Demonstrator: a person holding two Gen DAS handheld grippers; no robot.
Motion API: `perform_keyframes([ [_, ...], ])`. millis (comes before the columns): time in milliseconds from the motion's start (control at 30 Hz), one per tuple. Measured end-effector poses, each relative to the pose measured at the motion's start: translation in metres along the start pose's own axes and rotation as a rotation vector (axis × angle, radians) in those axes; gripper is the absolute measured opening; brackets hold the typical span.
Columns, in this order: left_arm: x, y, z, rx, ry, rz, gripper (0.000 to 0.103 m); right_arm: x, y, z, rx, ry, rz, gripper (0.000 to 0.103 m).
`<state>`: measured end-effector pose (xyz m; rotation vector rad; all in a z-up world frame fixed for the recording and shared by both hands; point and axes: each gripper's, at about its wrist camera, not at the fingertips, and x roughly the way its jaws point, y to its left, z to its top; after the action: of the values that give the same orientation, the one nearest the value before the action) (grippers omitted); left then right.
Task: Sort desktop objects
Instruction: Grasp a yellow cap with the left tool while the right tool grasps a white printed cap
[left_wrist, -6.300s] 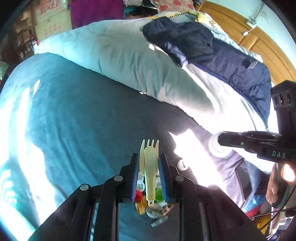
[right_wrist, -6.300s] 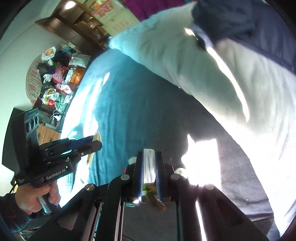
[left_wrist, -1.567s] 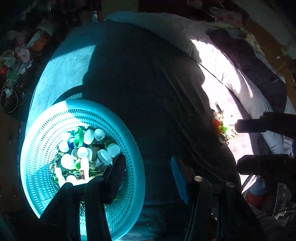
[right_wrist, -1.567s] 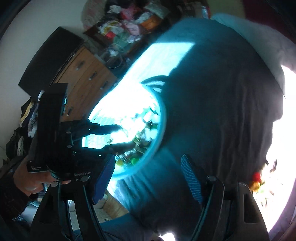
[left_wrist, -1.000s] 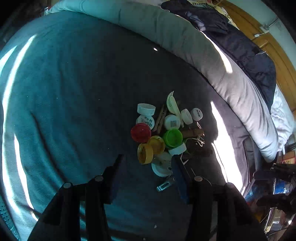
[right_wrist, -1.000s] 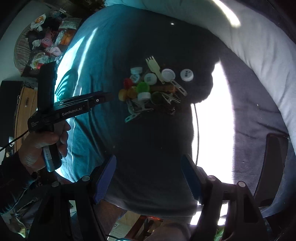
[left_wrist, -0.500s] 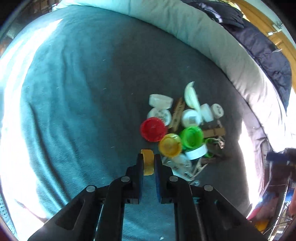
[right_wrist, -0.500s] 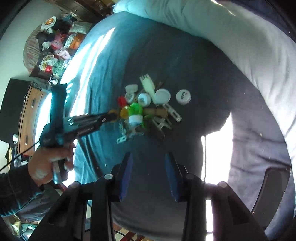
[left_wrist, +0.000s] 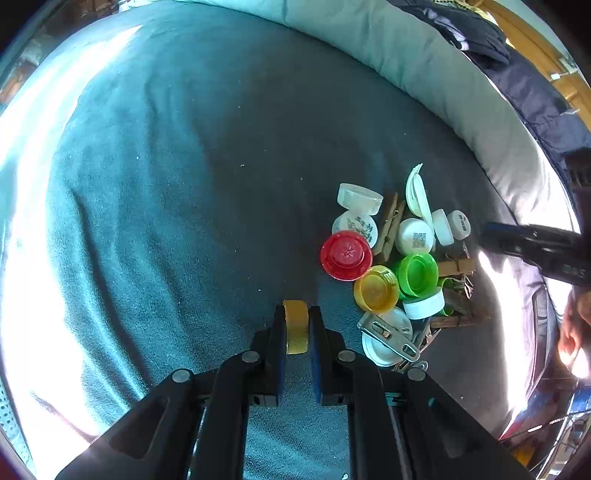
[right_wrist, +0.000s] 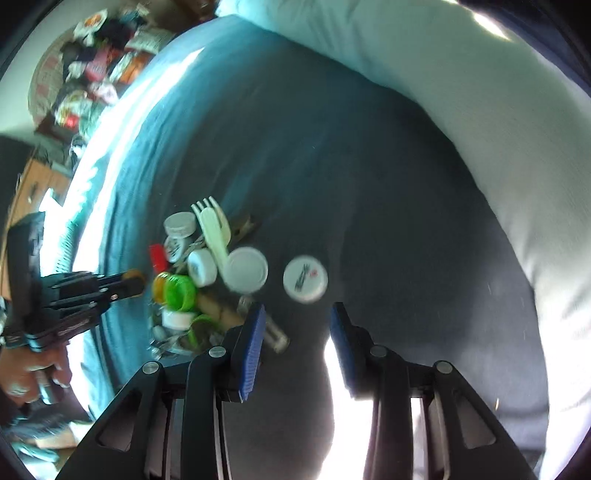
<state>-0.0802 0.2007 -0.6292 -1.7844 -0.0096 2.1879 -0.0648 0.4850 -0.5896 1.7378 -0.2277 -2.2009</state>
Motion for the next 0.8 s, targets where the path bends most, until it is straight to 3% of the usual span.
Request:
perform_keyframes([
  [367, 0.005, -0.004, 0.003, -0.01, 0.022, 0.004, 0.011, 0.039, 0.018, 0.02, -0.182, 0.049, -0.101, 0.036],
  [467, 0.005, -0.008, 0.004, -0.005, 0.023, 0.017, 0.011, 0.04, 0.016, 0.023, -0.183, 0.056, -0.116, 0.029],
  [800, -0.007, -0.027, 0.011, -0.003, 0.02, 0.083, 0.011, 0.008, 0.01, 0.017, -0.081, 0.024, -0.055, 0.029],
])
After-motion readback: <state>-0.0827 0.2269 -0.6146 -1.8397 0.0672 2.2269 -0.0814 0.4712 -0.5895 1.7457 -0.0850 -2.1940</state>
